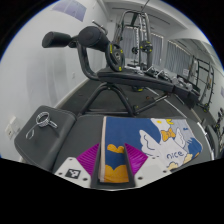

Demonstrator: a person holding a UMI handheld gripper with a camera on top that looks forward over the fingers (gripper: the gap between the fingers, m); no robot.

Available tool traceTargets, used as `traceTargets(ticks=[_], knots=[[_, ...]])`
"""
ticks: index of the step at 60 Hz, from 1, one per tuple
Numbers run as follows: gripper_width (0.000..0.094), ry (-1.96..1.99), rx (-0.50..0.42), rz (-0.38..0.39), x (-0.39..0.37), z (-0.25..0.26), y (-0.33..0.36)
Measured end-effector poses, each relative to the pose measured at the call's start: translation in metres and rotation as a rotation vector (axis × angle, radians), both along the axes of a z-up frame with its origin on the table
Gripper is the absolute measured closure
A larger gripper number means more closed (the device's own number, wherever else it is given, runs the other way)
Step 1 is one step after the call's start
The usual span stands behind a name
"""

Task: Fold towel

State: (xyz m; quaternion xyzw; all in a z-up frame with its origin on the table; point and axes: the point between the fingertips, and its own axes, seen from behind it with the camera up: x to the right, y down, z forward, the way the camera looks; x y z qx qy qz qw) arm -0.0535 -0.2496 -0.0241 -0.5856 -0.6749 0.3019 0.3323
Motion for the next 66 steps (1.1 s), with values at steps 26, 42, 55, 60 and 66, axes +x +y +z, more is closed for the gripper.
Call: traceTargets(ticks=[26, 42, 55, 60, 66], knots=[[0.0921, -0.001, -0.266, 0.010, 0.020, 0.088, -0.051], [0.0914, 0.101, -0.267, -0.107, -0.012, 0.153, 0.074], [0.0909, 0.062, -0.111, -0.181, -0.018, 0.092, 0.176], [0.0907, 0.025, -0.107, -0.201, -0.018, 0.065, 0.189], [0.0563, 0.005, -0.104, -0.199, -0.018, 0.045, 0.194]])
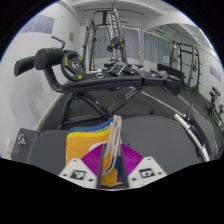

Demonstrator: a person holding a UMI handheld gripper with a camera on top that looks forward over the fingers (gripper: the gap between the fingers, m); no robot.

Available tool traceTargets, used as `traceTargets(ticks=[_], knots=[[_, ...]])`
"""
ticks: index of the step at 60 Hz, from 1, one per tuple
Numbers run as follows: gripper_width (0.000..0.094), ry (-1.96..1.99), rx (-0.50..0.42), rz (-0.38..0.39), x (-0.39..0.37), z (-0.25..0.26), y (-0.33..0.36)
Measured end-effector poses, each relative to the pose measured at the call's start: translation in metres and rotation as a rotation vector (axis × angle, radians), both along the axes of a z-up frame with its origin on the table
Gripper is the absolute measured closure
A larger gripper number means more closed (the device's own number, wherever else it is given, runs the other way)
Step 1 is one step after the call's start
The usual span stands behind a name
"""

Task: Fold towel

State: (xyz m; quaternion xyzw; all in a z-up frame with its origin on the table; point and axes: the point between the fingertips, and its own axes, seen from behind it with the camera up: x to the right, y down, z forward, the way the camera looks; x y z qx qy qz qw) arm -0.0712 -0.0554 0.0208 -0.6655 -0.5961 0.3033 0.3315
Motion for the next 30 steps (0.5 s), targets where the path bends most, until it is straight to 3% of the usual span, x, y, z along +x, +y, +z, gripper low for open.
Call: traceTargets(ticks=[3, 6, 10, 19, 30], knots=[[0.0050, -0.007, 0.000, 0.005, 0.002, 0.000, 0.002], [0.0154, 0.002, 0.003, 0.018, 0.008, 0.011, 0.001], [0.0062, 0.055, 0.034, 0.035, 0.023, 0.041, 0.005], [0.0081, 0.112, 0.119, 0.063, 0.089, 0.105, 0.008], [0.0078, 0.119, 0.096, 0.103, 0.200, 0.163, -0.009]])
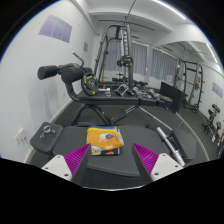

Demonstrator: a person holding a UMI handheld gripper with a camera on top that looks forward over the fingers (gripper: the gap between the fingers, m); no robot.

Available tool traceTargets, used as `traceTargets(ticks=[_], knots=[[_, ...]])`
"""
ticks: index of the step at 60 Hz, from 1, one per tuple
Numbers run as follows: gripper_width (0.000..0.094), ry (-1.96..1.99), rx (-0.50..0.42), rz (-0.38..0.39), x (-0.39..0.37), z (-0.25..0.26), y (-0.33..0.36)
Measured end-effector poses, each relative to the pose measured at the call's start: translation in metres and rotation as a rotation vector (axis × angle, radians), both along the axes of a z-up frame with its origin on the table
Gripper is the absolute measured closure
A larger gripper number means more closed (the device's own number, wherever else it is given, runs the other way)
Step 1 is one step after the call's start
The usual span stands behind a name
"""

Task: Fold towel

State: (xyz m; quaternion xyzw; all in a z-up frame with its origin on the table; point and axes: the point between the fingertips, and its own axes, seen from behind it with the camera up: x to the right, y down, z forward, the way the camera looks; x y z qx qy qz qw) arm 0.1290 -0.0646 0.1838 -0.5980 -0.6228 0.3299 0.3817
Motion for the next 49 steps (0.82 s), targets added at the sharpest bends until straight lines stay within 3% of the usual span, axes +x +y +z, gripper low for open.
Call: traceTargets(ticks=[21, 49], knots=[[0.0081, 0.044, -0.034, 0.025, 0.145, 0.064, -0.015], [0.0081, 0.123, -0.046, 0.024, 0.186, 0.106, -0.024]])
